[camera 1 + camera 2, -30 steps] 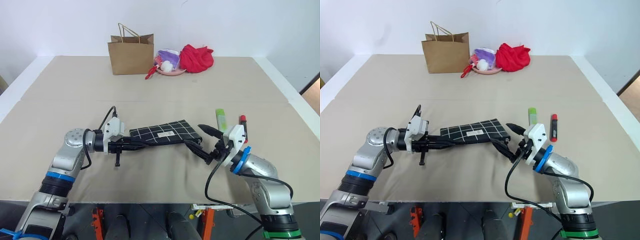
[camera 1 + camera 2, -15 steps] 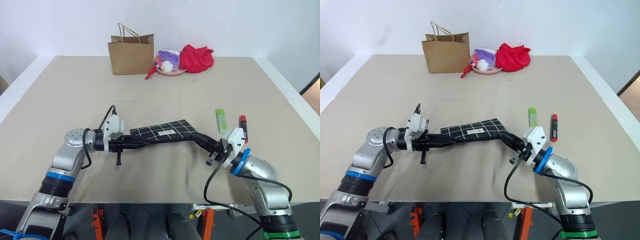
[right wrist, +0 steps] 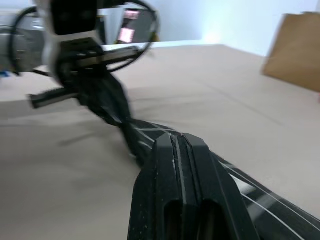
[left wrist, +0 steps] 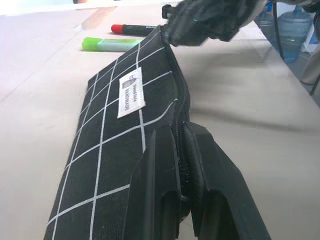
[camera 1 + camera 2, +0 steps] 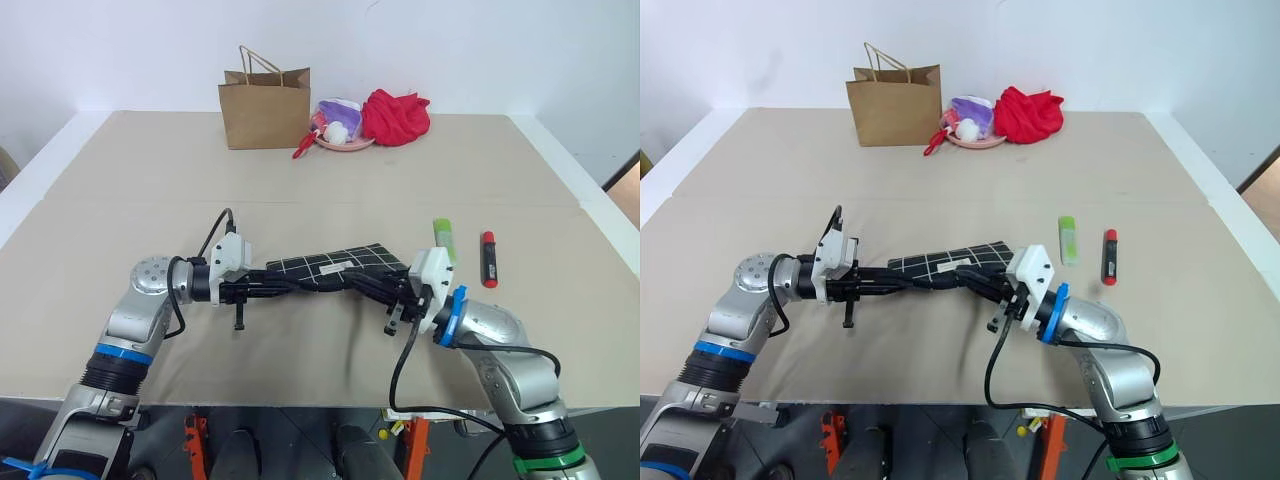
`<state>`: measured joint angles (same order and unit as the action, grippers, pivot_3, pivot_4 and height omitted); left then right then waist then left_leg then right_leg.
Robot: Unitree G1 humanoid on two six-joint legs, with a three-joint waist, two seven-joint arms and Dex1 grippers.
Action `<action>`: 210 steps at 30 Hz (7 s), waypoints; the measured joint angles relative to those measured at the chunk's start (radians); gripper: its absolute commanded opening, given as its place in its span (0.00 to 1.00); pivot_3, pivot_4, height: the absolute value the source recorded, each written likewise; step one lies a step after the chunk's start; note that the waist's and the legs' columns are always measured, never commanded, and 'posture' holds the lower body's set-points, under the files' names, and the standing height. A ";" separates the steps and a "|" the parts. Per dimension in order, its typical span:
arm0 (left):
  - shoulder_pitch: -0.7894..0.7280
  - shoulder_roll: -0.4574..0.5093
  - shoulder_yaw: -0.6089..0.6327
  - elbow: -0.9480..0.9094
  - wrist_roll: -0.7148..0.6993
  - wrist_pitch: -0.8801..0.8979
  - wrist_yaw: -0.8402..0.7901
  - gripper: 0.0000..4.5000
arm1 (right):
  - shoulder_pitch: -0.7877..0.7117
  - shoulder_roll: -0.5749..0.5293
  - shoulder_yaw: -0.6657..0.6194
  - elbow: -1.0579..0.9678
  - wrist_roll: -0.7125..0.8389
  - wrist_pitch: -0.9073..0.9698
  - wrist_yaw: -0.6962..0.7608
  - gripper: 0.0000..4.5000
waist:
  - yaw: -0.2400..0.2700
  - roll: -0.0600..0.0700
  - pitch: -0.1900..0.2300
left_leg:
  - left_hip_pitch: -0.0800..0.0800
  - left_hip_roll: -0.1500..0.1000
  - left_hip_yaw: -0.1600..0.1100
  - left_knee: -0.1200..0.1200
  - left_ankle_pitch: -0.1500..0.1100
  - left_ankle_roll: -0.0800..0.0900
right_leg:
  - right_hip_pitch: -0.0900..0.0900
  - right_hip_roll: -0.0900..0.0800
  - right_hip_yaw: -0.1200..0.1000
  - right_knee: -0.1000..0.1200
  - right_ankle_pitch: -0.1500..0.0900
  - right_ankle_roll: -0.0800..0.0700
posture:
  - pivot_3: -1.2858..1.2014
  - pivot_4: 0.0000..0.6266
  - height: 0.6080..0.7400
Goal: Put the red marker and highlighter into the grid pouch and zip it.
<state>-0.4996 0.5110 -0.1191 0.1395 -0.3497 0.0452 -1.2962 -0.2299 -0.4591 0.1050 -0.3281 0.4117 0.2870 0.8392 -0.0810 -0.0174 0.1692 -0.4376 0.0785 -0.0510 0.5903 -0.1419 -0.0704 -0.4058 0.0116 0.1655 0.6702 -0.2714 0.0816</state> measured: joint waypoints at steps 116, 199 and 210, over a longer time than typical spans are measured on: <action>-0.014 -0.021 -0.022 -0.042 -0.009 -0.064 -0.040 0.00 | 0.154 -0.506 -0.358 0.067 0.264 0.301 0.407 0.25 | 0.001 0.004 0.003 | 0.000 -0.002 -0.007 0.004 0.000 0.001 | 0.002 -0.001 -0.006 0.007 -0.006 -0.004 | 0.52 0.24 1.00; 0.027 -0.031 -0.042 -0.111 -0.009 -0.038 0.019 0.00 | 0.047 -0.128 -0.461 0.376 -0.074 0.270 -0.485 0.14 | 0.011 0.000 -0.001 | 0.001 -0.004 -0.008 0.005 0.000 0.001 | 0.006 -0.001 -0.006 0.007 -0.008 -0.005 | 0.52 0.24 1.00; 0.027 -0.029 -0.043 -0.111 -0.012 -0.037 -0.003 0.00 | 0.046 -0.453 -0.453 0.123 0.263 0.305 0.196 0.14 | -0.005 0.006 0.002 | 0.002 -0.004 -0.008 0.002 0.000 0.001 | 0.005 -0.001 -0.006 0.009 -0.007 -0.002 | 0.52 0.24 1.00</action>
<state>-0.4723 0.4825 -0.1624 0.0287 -0.3615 0.0080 -1.2991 -0.1839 -0.9122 -0.3481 -0.2048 0.6749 0.5924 1.0347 -0.0858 -0.0111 0.1714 -0.4355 0.0749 -0.0591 0.5923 -0.1423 -0.0694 -0.4013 0.0109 0.1598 0.6789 -0.2785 0.0796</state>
